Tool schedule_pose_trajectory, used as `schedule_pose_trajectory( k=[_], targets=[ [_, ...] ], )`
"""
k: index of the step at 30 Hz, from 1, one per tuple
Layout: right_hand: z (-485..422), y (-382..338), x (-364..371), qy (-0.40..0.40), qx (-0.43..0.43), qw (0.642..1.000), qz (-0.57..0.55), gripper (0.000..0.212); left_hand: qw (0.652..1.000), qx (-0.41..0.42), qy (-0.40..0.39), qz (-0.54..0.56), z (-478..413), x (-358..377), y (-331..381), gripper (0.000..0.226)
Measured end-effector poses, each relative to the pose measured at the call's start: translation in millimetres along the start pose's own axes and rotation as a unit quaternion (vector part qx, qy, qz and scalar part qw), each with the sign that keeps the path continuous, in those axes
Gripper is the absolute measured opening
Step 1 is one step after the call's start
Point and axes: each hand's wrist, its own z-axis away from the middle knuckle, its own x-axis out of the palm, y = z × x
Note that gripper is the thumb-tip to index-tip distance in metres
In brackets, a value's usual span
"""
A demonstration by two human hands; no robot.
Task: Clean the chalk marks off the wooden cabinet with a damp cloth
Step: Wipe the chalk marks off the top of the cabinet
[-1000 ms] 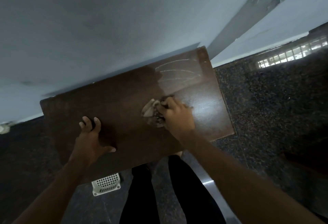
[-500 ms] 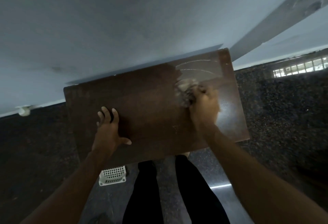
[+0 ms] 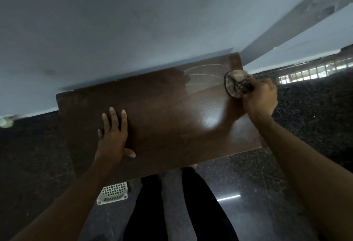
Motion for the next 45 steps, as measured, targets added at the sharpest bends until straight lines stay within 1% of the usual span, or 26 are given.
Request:
schedule_pose_trajectory(
  k=[2, 4, 5, 6, 7, 10, 12, 14, 16, 17, 18, 20, 21, 24, 26, 27, 28, 29, 30, 32, 34, 37, 38, 39, 42, 45],
  targets=[
    [-2.8, -5.1, 4.4, 0.013, 0.035, 0.999, -0.012, 0.048, 1.0, 0.003, -0.008, 0.013, -1.4, 0.4, -0.6, 0.147],
    [11.2, -20.0, 11.9, 0.014, 0.036, 0.999, -0.029, 0.038, 1.0, 0.006, -0.015, 0.02, -3.0, 0.8, -2.2, 0.148],
    [22.6, -30.3, 17.8, 0.008, 0.012, 0.999, -0.036, 0.033, 1.0, 0.007, -0.016, 0.02, -3.4, 1.0, -2.7, 0.148],
    [36.9, -41.9, 23.8, -0.009, -0.03, 0.998, -0.047, 0.029, 1.0, 0.007, -0.017, 0.02, -3.4, 1.0, -3.0, 0.148],
    [53.4, -56.4, 30.3, -0.03, -0.09, 0.994, -0.056, 0.029, 1.0, 0.008, -0.016, 0.02, -3.1, 1.2, -3.1, 0.148],
    [103.0, -98.0, 47.7, -0.085, -0.269, 0.958, -0.058, 0.04, 0.999, 0.008, -0.015, 0.032, -2.3, 1.9, -3.4, 0.148],
    [114.7, -108.7, 51.6, -0.125, -0.318, 0.938, -0.056, 0.046, 0.999, 0.003, -0.02, 0.041, -2.7, 1.5, -3.5, 0.149],
    [105.2, -103.4, 44.4, -0.126, -0.35, 0.928, -0.035, 0.047, 0.999, 0.001, -0.021, 0.043, -3.4, 1.7, -3.6, 0.149],
    [86.1, -86.8, 37.9, -0.108, -0.369, 0.923, -0.004, 0.046, 0.999, 0.002, -0.022, 0.044, -3.5, 2.2, -3.6, 0.148],
    [73.6, -77.1, 33.0, -0.096, -0.349, 0.932, 0.002, 0.044, 0.999, 0.002, -0.021, 0.046, -4.1, 2.8, -4.1, 0.148],
    [59.7, -66.5, 28.1, -0.083, -0.307, 0.948, 0.005, 0.043, 0.999, 0.003, -0.02, 0.049, -4.7, 3.5, -4.8, 0.149],
    [31.3, -45.1, 17.8, -0.059, -0.186, 0.981, 0.008, 0.044, 0.999, 0.003, -0.023, 0.049, -5.7, 4.0, -4.9, 0.149],
    [18.9, -35.4, 13.4, -0.049, -0.135, 0.99, 0.014, 0.048, 0.999, 0.003, -0.026, 0.047, -6.2, 3.7, -4.6, 0.148],
    [2.1, -32.3, 9.8, -0.018, -0.034, 0.999, 0.019, 0.053, 0.999, 0.007, -0.026, 0.046, -7.5, 2.8, -2.8, 0.148],
    [13.4, -51.6, 16.3, -0.018, 0.015, 1.0, -0.001, 0.048, 0.998, 0.002, -0.03, 0.057, -7.9, 1.6, -0.7, 0.149],
    [24.7, -64.2, 19.7, -0.02, 0.015, 1.0, -0.019, 0.045, 0.998, 0.0, -0.028, 0.058, -8.4, 0.7, 0.2, 0.15],
    [38.8, -76.9, 24.7, -0.028, -0.012, 0.999, -0.036, 0.041, 0.998, 0.0, -0.024, 0.054, -8.9, 0.0, 0.4, 0.15],
    [56.6, -89.8, 28.8, -0.046, -0.057, 0.996, -0.048, 0.039, 0.998, -0.001, -0.022, 0.051, -9.5, -0.7, 0.9, 0.151],
    [76.5, -102.0, 33.5, -0.072, -0.113, 0.99, -0.05, 0.042, 0.998, -0.003, -0.022, 0.054, -9.3, -0.5, 0.8, 0.151],
    [110.2, -120.4, 41.4, -0.112, -0.226, 0.967, -0.04, 0.057, 0.998, -0.007, -0.016, 0.061, -8.6, 1.0, -0.6, 0.152],
    [124.2, -125.9, 44.1, -0.14, -0.273, 0.951, -0.035, 0.064, 0.998, -0.007, -0.011, 0.061, -8.8, 2.0, -0.1, 0.153],
    [107.1, -112.7, 40.4, -0.143, -0.325, 0.935, -0.011, 0.062, 0.998, -0.014, -0.008, 0.065, -10.0, 2.2, 2.5, 0.153],
    [97.0, -104.6, 37.7, -0.137, -0.323, 0.936, 0.003, 0.06, 0.998, -0.015, -0.006, 0.067, -9.6, 1.9, 2.9, 0.153],
    [84.7, -95.2, 34.0, -0.123, -0.301, 0.946, 0.011, 0.058, 0.997, -0.016, -0.007, 0.071, -9.7, 1.8, 2.8, 0.153],
    [37.9, -59.1, 19.6, -0.067, -0.154, 0.985, 0.029, 0.057, 0.997, -0.011, -0.011, 0.079, -9.6, 2.1, 1.1, 0.153],
    [5.4, -39.1, 1.7, -0.03, -0.017, 0.999, 0.033, 0.053, 0.996, -0.009, -0.011, 0.089, -8.9, 1.4, 1.9, 0.151]
  ],
)
